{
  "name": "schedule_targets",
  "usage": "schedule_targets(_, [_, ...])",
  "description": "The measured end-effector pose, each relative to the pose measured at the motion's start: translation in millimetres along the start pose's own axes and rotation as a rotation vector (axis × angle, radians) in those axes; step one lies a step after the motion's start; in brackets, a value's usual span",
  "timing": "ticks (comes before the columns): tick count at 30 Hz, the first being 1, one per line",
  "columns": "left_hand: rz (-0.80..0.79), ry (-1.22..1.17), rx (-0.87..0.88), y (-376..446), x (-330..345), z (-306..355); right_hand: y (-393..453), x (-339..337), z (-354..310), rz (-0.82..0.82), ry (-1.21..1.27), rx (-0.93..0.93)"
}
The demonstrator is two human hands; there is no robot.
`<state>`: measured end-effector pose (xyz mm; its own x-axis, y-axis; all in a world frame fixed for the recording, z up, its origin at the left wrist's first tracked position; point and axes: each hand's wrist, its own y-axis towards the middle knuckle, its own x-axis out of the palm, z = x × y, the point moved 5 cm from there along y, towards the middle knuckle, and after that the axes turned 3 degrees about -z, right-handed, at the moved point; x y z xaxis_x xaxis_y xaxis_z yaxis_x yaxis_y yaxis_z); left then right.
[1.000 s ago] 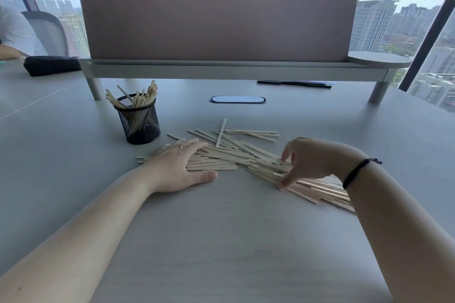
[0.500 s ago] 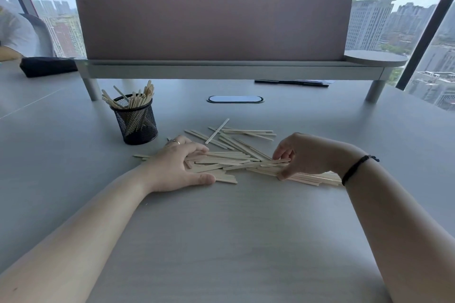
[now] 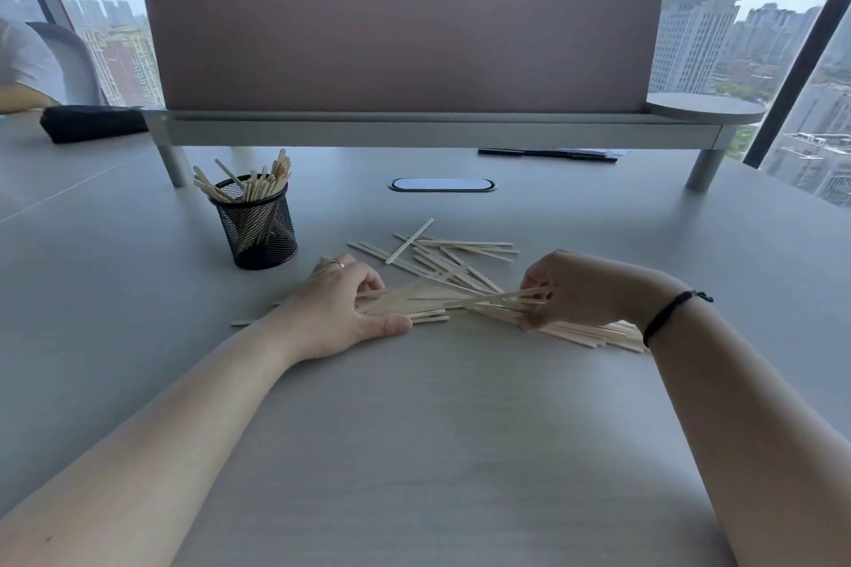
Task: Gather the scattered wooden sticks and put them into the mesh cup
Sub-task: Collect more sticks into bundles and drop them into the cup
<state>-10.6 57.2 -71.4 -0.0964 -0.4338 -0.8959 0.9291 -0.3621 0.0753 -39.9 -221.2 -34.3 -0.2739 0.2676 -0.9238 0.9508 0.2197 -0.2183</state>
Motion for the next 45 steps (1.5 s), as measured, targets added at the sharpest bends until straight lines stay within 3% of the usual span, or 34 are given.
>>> schedule_targets(13, [0.009, 0.287, 0.043, -2, 0, 18, 17, 13, 1, 0.180, 0.098, -0.073])
schedule_targets(17, [-0.035, 0.346, 0.010, -3, -1, 28, 25, 23, -9, 0.276, 0.038, -0.085])
schedule_targets(27, [0.040, 0.620, -0.011, -3, 4, 51, 25, 28, -19, 0.418, -0.137, -0.136])
schedule_targets(45, [0.017, 0.464, -0.093, -7, 3, 44, 21, 24, -29, 0.547, -0.258, -0.163])
